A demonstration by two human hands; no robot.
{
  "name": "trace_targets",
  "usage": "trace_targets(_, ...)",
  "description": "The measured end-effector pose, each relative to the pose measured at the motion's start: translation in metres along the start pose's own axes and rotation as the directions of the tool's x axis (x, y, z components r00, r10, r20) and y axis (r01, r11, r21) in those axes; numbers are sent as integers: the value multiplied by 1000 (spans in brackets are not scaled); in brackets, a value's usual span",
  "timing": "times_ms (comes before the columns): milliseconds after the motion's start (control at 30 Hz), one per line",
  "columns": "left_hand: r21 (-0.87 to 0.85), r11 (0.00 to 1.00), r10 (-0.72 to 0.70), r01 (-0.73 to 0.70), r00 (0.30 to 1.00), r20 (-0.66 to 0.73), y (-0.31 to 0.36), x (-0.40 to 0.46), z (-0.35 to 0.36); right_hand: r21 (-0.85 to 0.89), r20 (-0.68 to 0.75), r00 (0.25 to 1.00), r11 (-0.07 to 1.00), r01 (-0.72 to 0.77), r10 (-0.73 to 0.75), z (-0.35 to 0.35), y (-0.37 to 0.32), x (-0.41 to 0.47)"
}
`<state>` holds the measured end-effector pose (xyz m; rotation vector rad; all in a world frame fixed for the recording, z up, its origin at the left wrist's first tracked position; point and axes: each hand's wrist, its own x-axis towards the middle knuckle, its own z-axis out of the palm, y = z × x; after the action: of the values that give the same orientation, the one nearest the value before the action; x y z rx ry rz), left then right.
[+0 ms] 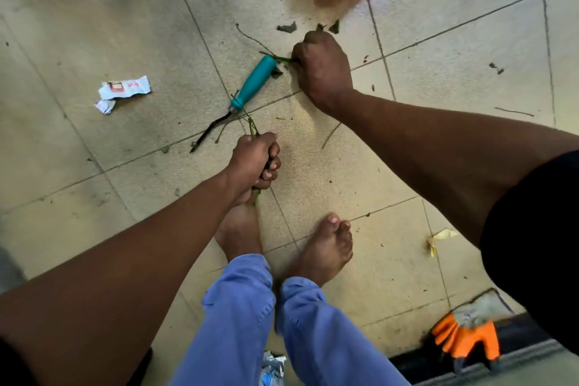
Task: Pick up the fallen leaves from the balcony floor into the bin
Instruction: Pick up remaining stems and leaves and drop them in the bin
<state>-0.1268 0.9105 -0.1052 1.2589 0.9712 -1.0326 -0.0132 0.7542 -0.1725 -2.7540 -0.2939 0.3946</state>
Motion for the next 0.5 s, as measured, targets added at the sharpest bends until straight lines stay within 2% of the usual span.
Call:
trace_targets(233, -43, 999, -20, 19, 1000, -12, -13, -2, -4, -101, 97, 994, 993, 63, -53, -9, -3, 12)
trace_targets(300, -71, 997, -36, 35, 999, -20, -14, -3, -1, -78, 100, 995, 997, 25, -17, -13, -2, 13)
trace_targets(400, -143, 989, -42, 38, 999, -29, -10, -9, 4, 99, 26, 990, 985, -143, 141, -27, -6, 0)
trace_targets(500, -231, 973, -27, 16, 999, -47, 1, -17, 10, 417, 134, 955, 859, -297, 265, -51, -26, -35)
